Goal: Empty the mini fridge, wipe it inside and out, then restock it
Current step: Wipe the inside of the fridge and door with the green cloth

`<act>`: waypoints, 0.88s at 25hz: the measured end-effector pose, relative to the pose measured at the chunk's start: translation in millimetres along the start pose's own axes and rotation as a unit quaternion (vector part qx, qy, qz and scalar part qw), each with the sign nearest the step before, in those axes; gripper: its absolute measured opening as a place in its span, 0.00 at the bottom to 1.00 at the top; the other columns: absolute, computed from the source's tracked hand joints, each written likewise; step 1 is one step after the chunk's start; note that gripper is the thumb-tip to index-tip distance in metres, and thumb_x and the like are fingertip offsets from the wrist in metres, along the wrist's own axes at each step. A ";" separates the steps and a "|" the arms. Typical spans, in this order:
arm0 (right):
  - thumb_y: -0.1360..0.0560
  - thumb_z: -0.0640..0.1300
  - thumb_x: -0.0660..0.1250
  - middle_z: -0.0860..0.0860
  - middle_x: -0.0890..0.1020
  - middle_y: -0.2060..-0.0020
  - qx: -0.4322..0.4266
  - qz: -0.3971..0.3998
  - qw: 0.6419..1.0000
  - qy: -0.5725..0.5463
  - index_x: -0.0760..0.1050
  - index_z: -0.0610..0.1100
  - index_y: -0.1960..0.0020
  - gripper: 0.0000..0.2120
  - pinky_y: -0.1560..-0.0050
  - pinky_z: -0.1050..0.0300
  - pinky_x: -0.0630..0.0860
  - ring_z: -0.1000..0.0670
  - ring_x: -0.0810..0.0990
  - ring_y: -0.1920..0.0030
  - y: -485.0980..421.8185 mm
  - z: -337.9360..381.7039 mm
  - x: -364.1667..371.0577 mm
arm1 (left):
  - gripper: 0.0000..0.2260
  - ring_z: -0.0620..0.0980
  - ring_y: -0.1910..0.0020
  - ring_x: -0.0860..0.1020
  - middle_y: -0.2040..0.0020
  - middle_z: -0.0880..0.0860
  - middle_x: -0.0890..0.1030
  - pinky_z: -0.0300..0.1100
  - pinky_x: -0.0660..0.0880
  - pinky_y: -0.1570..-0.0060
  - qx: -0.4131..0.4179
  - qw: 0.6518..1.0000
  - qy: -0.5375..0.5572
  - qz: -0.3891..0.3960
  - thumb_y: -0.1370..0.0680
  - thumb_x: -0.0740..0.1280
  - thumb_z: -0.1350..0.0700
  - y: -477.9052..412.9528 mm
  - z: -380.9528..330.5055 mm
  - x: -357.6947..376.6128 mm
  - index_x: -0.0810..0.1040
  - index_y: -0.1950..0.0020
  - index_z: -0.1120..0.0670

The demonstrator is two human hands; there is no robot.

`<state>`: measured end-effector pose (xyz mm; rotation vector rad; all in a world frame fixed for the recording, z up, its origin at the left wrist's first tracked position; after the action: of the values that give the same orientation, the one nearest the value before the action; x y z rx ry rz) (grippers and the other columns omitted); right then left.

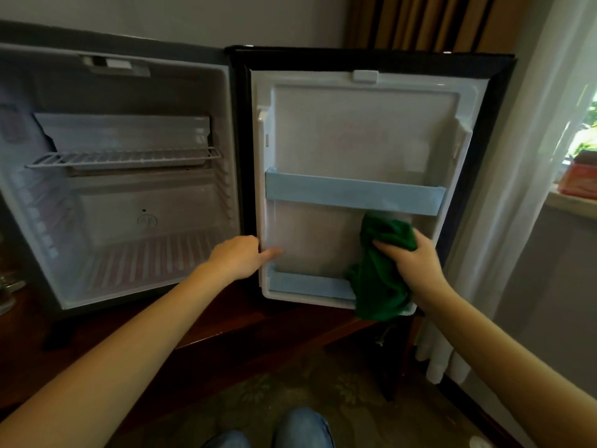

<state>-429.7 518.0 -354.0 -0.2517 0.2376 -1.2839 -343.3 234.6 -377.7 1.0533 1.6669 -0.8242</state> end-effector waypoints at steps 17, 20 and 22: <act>0.29 0.56 0.71 0.49 0.81 0.51 -0.372 0.068 0.766 0.520 0.64 0.48 0.34 0.29 0.63 0.52 0.76 0.45 0.80 0.55 -28.3 126.5 174.4 | 0.14 0.52 0.62 0.73 0.56 0.55 0.79 0.42 0.67 0.65 0.000 0.990 -0.008 -0.141 0.19 0.56 0.48 11.2 -2.8 5.8 0.73 0.54 0.57; 0.29 0.60 0.70 0.48 0.82 0.55 -0.357 0.047 0.760 0.541 0.66 0.46 0.38 0.27 0.65 0.53 0.73 0.44 0.80 0.58 -34.4 127.9 177.6 | 0.13 0.52 0.63 0.72 0.57 0.55 0.79 0.42 0.65 0.66 0.001 0.989 -0.004 -0.147 0.19 0.56 0.49 13.9 -2.0 5.6 0.71 0.57 0.56; 0.28 0.57 0.70 0.48 0.82 0.55 -0.364 0.023 0.814 0.452 0.70 0.46 0.41 0.22 0.61 0.50 0.76 0.44 0.80 0.57 -32.1 129.4 170.7 | 0.13 0.51 0.64 0.72 0.59 0.54 0.78 0.42 0.65 0.66 -0.001 0.988 -0.006 -0.154 0.19 0.56 0.50 16.9 -4.2 5.4 0.70 0.57 0.56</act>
<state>-373.2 352.0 -227.0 -0.2596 1.5655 -1.1290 -330.2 246.4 -382.3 0.7965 1.8460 -1.0254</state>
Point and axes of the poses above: each hand's wrist, its own y-axis away from the middle knuckle, its own x-axis out of the palm, z = x × y, the point moved 7 cm from there along -y, towards the middle knuckle
